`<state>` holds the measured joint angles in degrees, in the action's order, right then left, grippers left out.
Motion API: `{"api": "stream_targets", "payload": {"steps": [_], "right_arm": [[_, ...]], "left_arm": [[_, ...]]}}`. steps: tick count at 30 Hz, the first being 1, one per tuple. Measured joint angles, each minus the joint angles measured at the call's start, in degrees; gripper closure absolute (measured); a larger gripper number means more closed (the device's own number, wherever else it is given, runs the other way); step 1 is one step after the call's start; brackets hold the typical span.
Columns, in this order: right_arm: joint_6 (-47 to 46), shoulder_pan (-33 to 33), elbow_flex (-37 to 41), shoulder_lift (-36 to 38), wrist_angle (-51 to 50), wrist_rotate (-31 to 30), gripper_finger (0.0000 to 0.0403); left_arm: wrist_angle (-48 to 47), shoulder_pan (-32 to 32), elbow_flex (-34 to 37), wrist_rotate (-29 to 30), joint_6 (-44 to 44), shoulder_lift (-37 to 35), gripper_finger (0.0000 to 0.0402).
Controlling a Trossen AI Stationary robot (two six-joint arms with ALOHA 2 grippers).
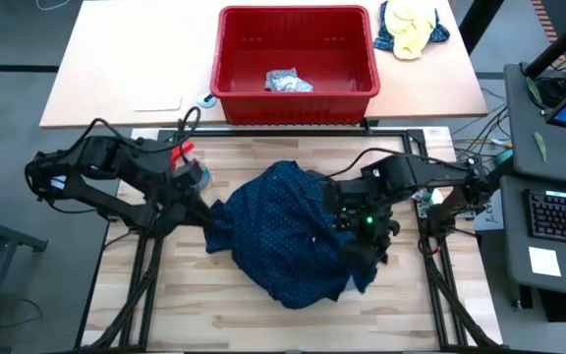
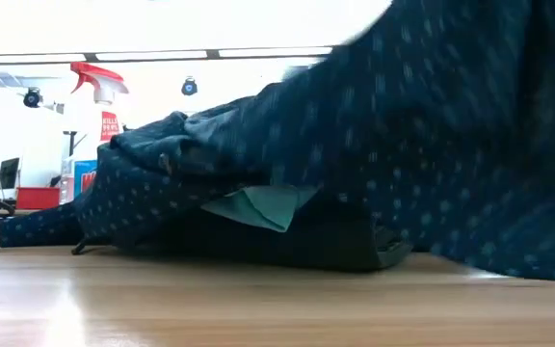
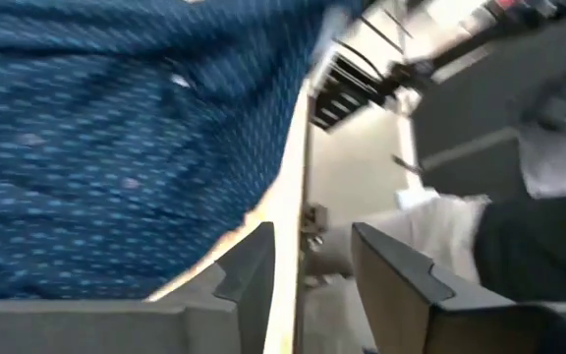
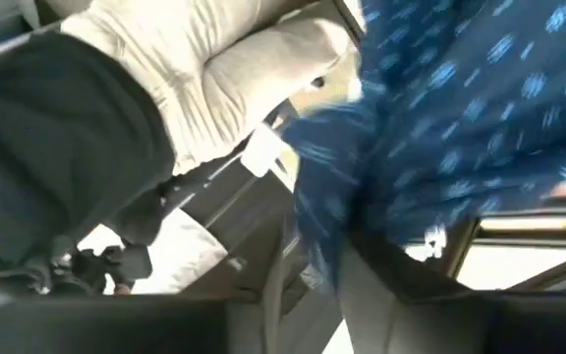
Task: Fold Laundry from Bin
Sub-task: Fold the blue polo shirt
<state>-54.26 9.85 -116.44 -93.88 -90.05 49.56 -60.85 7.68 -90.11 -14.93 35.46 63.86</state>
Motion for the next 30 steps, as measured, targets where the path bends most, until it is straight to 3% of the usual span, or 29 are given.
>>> {"api": "stream_targets", "payload": {"steps": [3,8,12,16,20,22,26,30], "right_arm": [[3.9,-1.5,0.3,0.5,0.0,-0.7,0.0282],[12.5,-6.5,0.3,0.6,0.1,-9.8,0.0226],[20.3,-13.3,0.4,0.6,0.2,-21.7,0.0196],[25.9,-20.6,1.3,0.5,1.7,-37.3,0.0187],[28.3,-26.2,4.3,0.5,10.0,-49.1,0.0186],[28.3,-28.1,6.9,0.5,16.8,-48.1,0.0186],[29.6,-29.1,13.3,0.8,28.0,-36.1,0.0188],[29.2,-29.0,19.8,1.4,31.9,-35.7,0.0188]], "left_arm": [[0.2,0.0,1.9,4.0,3.5,0.0,0.026],[2.1,0.0,9.4,7.9,7.6,0.1,0.0215],[9.5,-1.8,17.3,10.8,6.3,0.3,0.0186],[19.0,-4.9,24.4,11.7,5.1,1.7,0.0177],[27.5,-7.4,29.9,14.3,3.3,4.6,0.0179],[28.4,-8.8,30.8,14.5,4.4,6.7,0.0182],[28.6,-8.8,31.0,12.6,7.2,9.3,0.0182],[28.5,-8.5,31.0,12.7,6.4,10.9,0.0182]]}}
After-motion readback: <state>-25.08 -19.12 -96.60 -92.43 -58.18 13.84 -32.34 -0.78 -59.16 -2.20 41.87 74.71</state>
